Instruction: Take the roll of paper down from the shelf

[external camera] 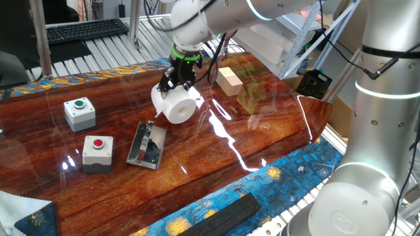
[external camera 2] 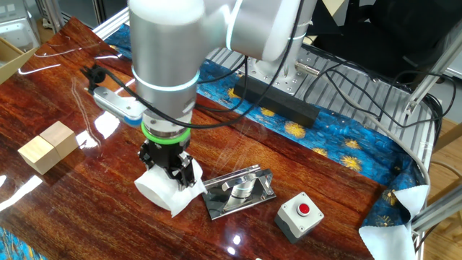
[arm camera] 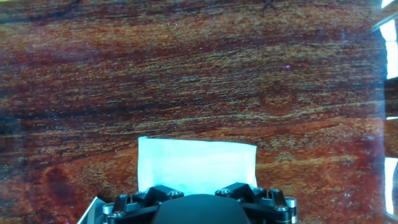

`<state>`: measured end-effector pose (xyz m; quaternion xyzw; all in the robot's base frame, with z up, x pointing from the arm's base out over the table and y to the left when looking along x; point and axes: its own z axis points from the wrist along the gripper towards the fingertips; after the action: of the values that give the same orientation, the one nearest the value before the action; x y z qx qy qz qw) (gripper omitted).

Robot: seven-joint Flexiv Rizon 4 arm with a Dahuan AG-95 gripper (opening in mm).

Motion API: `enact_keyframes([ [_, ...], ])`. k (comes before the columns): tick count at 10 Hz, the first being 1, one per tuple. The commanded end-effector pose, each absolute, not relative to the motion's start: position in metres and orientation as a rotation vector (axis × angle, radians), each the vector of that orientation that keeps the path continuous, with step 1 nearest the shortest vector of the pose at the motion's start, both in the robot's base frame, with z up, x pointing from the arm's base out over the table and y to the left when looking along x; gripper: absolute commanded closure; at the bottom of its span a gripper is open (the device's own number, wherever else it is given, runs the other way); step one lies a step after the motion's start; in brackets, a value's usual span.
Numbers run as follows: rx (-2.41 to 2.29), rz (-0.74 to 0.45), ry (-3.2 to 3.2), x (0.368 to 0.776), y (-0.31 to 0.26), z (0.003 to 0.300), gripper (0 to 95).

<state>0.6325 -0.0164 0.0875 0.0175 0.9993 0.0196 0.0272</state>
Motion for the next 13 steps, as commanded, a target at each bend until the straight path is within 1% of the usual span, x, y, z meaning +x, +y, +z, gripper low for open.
enact_keyframes([
  [1,0.106,0.037,3.074,0.633,-0.017,0.086,95.0],
  [4,0.130,0.016,3.072,0.633,-0.017,0.086,95.0],
  [7,0.131,0.026,3.084,0.631,-0.017,0.085,95.0],
  [13,0.124,0.023,3.076,0.596,-0.031,0.088,95.0],
])
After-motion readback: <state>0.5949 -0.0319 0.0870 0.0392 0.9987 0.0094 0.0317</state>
